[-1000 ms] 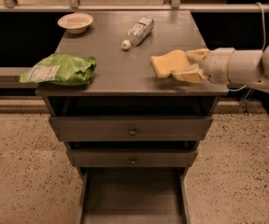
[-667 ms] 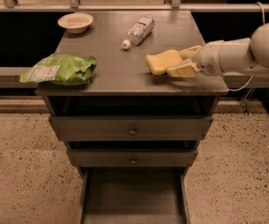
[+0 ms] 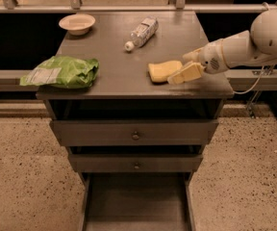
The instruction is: Pick sponge from bottom drawer and place on counter
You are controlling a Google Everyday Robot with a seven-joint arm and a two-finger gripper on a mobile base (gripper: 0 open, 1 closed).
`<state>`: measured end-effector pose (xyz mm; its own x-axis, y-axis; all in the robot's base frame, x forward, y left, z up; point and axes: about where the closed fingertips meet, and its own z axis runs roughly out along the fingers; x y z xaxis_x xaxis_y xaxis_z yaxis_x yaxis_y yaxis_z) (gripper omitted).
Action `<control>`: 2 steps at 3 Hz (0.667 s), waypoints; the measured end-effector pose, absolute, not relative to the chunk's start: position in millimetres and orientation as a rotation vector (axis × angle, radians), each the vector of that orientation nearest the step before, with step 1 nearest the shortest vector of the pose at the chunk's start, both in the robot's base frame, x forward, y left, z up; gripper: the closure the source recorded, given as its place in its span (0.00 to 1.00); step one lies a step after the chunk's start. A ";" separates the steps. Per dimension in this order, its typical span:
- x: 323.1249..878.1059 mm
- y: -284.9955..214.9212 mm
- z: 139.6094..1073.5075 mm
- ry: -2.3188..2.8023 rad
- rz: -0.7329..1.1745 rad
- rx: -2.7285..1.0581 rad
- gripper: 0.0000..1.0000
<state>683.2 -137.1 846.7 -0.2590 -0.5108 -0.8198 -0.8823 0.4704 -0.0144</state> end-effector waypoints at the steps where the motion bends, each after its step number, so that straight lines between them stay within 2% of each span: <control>1: 683.3 -136.3 845.5 1.915 0.585 -1.163 0.00; 2: 681.0 -145.9 863.0 1.878 0.523 -1.221 0.00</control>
Offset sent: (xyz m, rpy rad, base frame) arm -0.0059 -0.0296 0.0469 -0.1114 -0.1433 0.0566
